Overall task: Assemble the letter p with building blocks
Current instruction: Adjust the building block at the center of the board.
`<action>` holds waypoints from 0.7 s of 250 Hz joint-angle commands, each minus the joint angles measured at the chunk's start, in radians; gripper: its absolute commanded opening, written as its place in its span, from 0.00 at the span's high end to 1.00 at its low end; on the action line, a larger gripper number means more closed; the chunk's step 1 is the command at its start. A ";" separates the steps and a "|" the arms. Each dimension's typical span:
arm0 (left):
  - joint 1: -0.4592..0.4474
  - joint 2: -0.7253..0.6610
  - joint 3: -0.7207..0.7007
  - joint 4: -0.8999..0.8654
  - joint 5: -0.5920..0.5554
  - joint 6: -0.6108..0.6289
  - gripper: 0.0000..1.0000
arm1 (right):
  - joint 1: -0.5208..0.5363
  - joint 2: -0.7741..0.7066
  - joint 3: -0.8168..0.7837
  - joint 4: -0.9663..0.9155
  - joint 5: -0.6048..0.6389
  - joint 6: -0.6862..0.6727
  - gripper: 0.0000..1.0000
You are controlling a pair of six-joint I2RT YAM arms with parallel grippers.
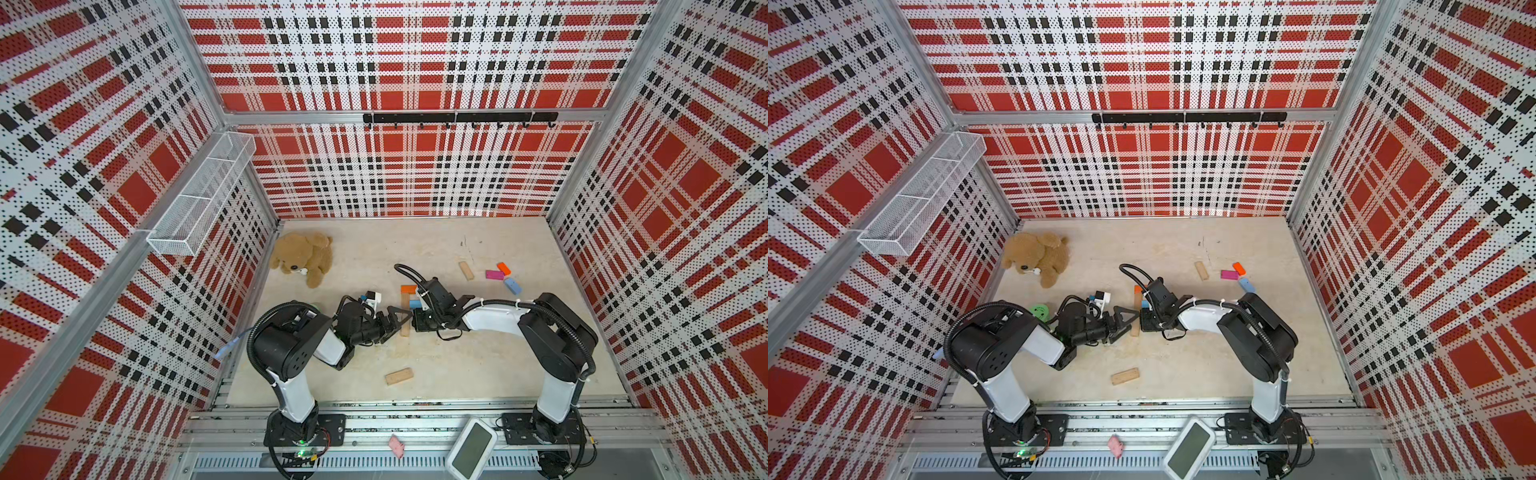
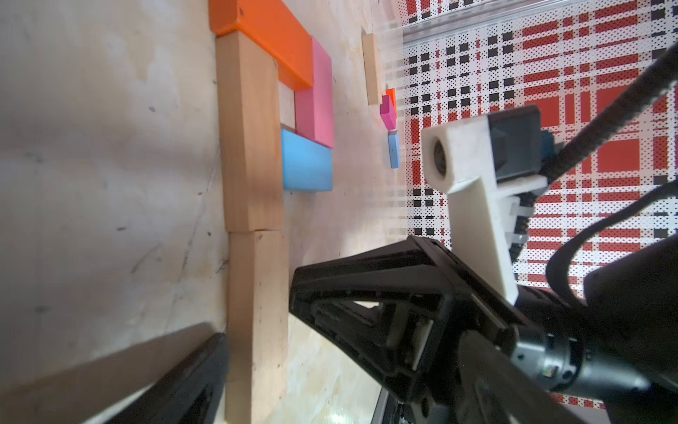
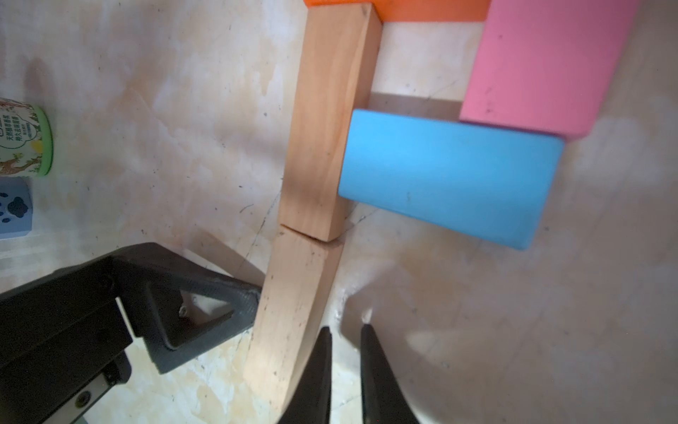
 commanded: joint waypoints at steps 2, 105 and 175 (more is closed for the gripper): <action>-0.004 0.042 -0.032 -0.028 0.001 -0.031 0.01 | 0.003 0.011 0.023 0.012 0.014 -0.017 0.82; -0.027 0.022 -0.041 -0.043 -0.027 -0.033 0.01 | 0.004 0.020 0.031 0.012 0.012 -0.020 0.82; -0.029 0.029 -0.038 -0.045 -0.028 -0.033 0.01 | 0.002 0.032 0.035 0.013 0.008 -0.019 0.82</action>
